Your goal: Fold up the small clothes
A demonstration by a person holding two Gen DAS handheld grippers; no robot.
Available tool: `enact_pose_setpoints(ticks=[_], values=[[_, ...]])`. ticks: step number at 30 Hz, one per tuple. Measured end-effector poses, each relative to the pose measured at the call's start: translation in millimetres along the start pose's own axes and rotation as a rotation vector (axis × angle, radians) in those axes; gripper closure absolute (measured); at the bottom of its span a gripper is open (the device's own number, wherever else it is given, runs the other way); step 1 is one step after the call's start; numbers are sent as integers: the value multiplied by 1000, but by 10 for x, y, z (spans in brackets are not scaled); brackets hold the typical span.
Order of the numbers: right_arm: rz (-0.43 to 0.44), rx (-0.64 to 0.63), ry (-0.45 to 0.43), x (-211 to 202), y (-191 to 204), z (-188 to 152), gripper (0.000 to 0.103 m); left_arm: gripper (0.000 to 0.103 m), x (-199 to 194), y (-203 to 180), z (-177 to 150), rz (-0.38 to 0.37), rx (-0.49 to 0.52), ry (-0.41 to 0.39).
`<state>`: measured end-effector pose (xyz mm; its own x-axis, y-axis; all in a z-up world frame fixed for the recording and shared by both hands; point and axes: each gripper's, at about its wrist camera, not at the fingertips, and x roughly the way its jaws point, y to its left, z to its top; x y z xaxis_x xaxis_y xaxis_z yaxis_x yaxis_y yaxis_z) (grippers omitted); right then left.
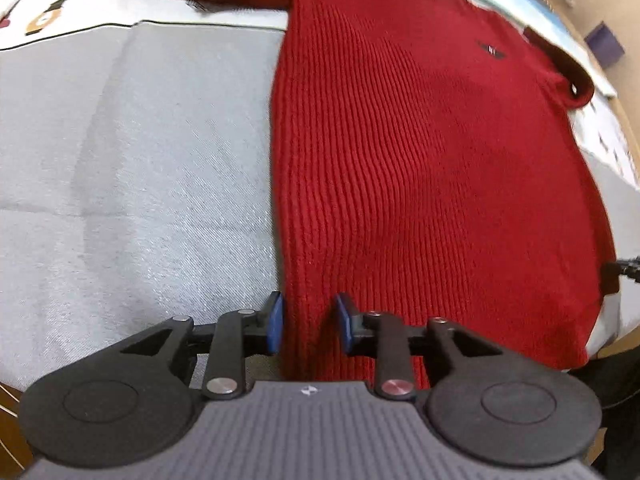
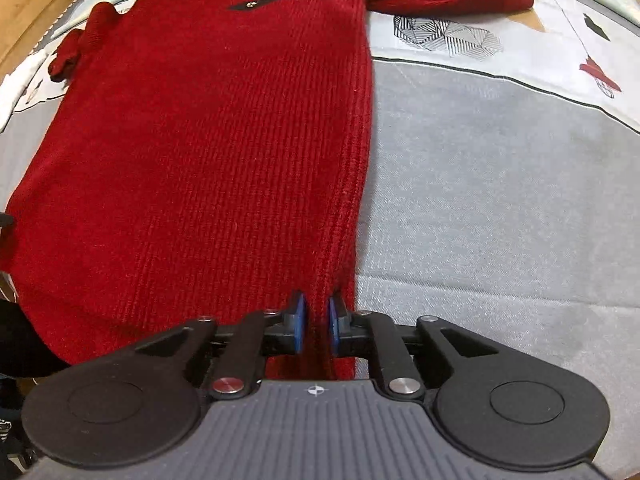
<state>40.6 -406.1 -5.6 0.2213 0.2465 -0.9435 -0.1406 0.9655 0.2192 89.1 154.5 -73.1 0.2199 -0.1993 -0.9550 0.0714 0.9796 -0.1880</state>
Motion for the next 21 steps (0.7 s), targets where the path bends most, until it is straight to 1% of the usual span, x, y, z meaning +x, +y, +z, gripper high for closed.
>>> enact_pose_setpoints(ticks=[1, 2, 5, 6, 7, 10, 13, 15, 18, 21], values=[[-3, -9, 2, 7, 14, -5, 84, 72, 20, -15, 3, 8, 8, 6], [-6, -18, 3, 14, 29, -11, 84, 74, 47, -29, 19, 12, 13, 12], [-4, -40, 5, 23, 61, -8, 85, 90, 68, -67, 33, 22, 32, 13], [4, -47, 3, 21, 83, -1, 93, 91, 70, -68, 41, 25, 37, 10], [15, -57, 0, 13, 91, 5, 95, 91, 66, -74, 42, 28, 41, 7], [31, -82, -5, 13, 137, -13, 96, 92, 28, -77, 37, 35, 48, -10], [43, -80, 2, -16, 128, -33, 96, 93, -53, -91, -16, 42, 59, -32], [51, -81, 10, -33, 138, -61, 97, 93, -78, -144, -67, 55, 74, -28], [33, -92, 47, -12, 43, -94, 97, 94, 9, -152, -119, 92, 106, 3], [-3, -71, 62, 14, -18, -80, 97, 92, 23, -187, -90, 102, 104, 7]])
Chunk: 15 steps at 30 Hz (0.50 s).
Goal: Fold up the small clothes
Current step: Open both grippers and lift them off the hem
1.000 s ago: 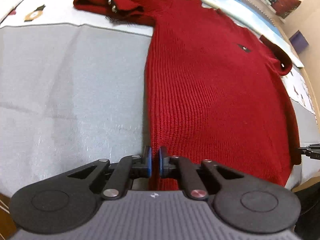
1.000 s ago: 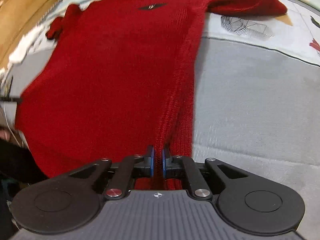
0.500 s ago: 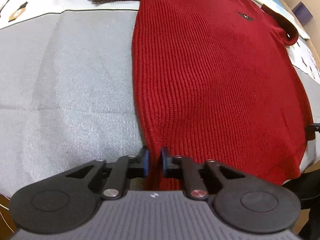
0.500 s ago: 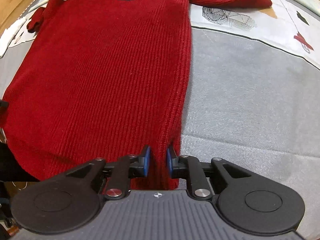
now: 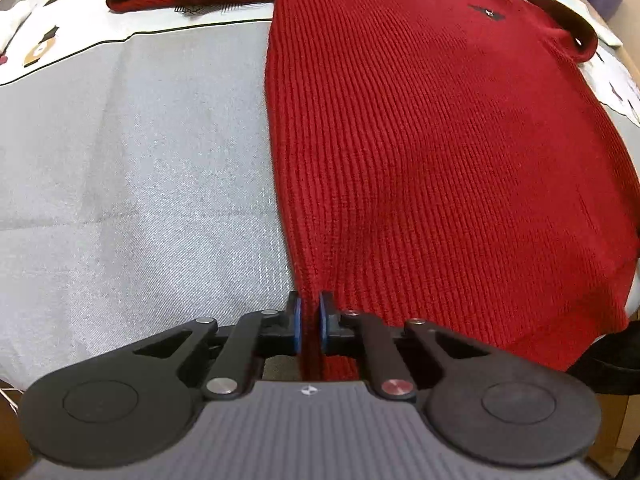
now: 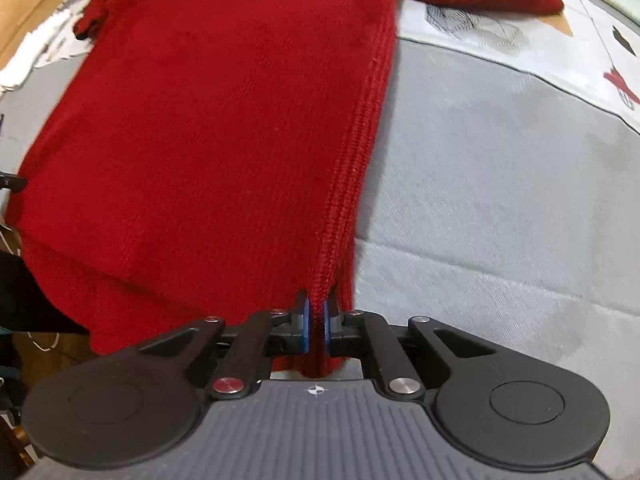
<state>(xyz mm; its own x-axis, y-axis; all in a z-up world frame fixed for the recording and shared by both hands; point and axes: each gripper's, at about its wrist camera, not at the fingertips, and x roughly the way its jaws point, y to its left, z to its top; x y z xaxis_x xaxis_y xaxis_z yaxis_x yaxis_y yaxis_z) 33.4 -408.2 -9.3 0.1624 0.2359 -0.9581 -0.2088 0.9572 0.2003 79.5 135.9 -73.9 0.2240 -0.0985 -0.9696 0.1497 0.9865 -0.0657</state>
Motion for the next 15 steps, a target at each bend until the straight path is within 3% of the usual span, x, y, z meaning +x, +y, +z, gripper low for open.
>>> enact_pose_setpoints(ticks=[2, 4, 5, 6, 10, 15], values=[[-10, 27, -24, -30, -48, 15, 97, 89, -9, 6, 16, 2, -6, -11], [-19, 32, -65, -87, -62, 34, 95, 78, -50, -7, 53, 23, -9, -56], [-26, 31, -84, -113, -55, 42, 95, 68, -98, -5, 65, 36, -15, -91], [-29, 26, -99, -136, -44, 51, 94, 66, -141, 1, 78, 36, -23, -120], [-44, -8, -160, -217, 6, 83, 90, 66, -296, -30, 135, -4, -31, -213], [-63, 14, -191, -251, -25, 132, 89, 66, -299, -210, 145, -49, 51, -231]])
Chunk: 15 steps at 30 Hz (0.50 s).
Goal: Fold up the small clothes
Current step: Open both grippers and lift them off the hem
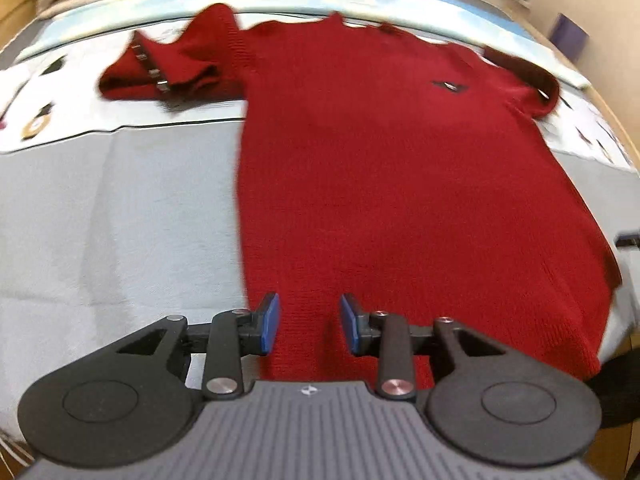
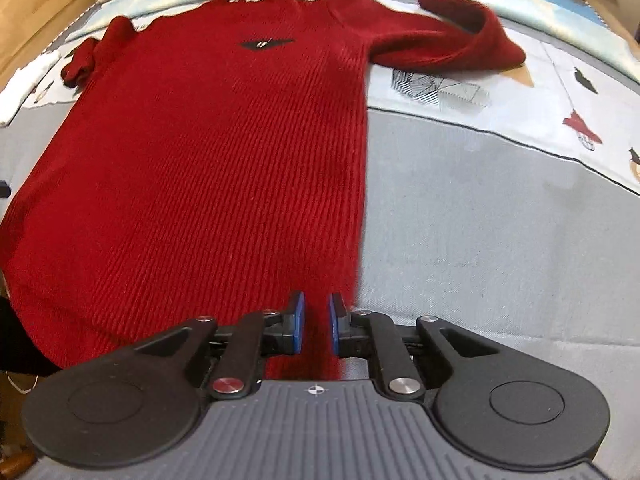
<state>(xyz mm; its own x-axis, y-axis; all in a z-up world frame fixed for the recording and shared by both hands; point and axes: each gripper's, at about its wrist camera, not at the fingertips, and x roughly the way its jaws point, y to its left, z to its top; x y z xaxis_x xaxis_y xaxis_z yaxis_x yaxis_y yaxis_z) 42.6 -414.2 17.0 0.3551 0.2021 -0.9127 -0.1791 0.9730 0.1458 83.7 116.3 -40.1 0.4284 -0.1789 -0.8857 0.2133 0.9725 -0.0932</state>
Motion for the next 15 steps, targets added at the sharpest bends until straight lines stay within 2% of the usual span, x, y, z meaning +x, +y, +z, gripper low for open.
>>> enact_pose_setpoints(ticks=[3, 6, 8, 15], values=[[-7, 13, -4, -15, -12, -41, 89, 66, 116, -126, -67, -11, 63, 74], [-17, 6, 3, -10, 1, -64, 89, 66, 360, -190, -140, 66, 119, 206], [-36, -6, 3, 51, 59, -31, 89, 65, 359, -222, -122, 70, 134, 199], [-72, 6, -36, 6, 16, -41, 89, 62, 230, -255, 5, 58, 84, 120]])
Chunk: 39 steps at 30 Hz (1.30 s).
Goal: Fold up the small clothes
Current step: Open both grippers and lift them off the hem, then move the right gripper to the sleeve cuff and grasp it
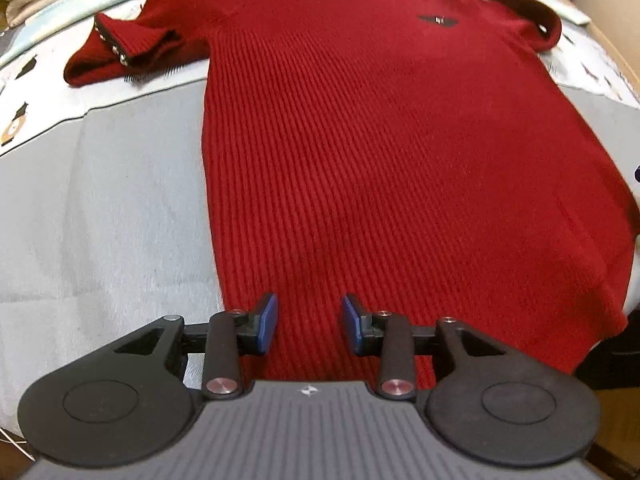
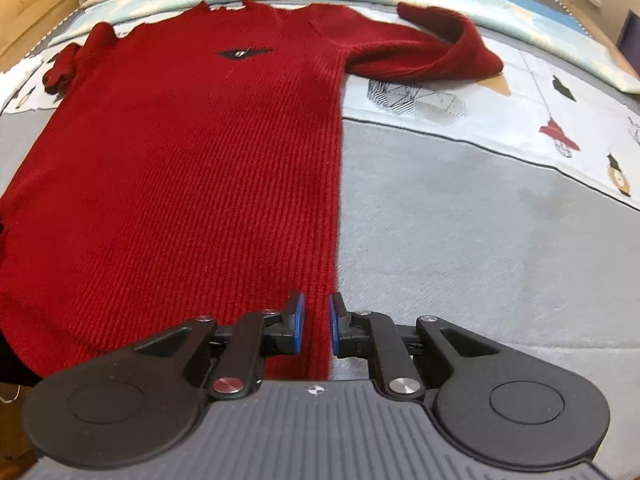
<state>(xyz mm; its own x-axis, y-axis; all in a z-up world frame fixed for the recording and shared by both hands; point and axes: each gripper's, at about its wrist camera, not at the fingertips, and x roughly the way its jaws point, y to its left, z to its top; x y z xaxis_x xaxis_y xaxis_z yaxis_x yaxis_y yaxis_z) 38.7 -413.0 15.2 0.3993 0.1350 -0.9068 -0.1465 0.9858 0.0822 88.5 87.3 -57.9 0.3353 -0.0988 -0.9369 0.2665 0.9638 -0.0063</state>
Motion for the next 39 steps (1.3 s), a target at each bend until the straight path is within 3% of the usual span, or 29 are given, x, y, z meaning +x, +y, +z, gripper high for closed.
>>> enact_pose_setpoints(ticks=[5, 6, 10, 15, 22, 26, 32, 37, 39], values=[[-41, 66, -94, -105, -100, 62, 89, 52, -104, -54, 18, 23, -17, -59], [-48, 87, -127, -146, -123, 80, 87, 52, -133, -85, 22, 24, -24, -69], [-76, 171, -254, -317, -198, 137, 59, 44, -188, -116, 126, 43, -61, -117], [-113, 222, -354, -414, -284, 204, 57, 24, -331, -131, 300, 64, -149, -233], [-145, 301, -404, -464, -386, 363, 57, 18, -556, -421, 518, 73, -173, -451], [-154, 328, -405, -451, -383, 458, 57, 18, -605, -611, 608, 79, -138, -503], [-159, 355, -433, -492, -358, 578, 58, 18, -826, -726, 780, 36, -198, -556], [-178, 386, -480, -530, -345, 720, 83, 18, -1105, -968, 1165, 96, -149, -571], [-193, 383, -493, -514, -329, 793, 86, 18, -1135, -1039, 1417, 100, -146, -549]])
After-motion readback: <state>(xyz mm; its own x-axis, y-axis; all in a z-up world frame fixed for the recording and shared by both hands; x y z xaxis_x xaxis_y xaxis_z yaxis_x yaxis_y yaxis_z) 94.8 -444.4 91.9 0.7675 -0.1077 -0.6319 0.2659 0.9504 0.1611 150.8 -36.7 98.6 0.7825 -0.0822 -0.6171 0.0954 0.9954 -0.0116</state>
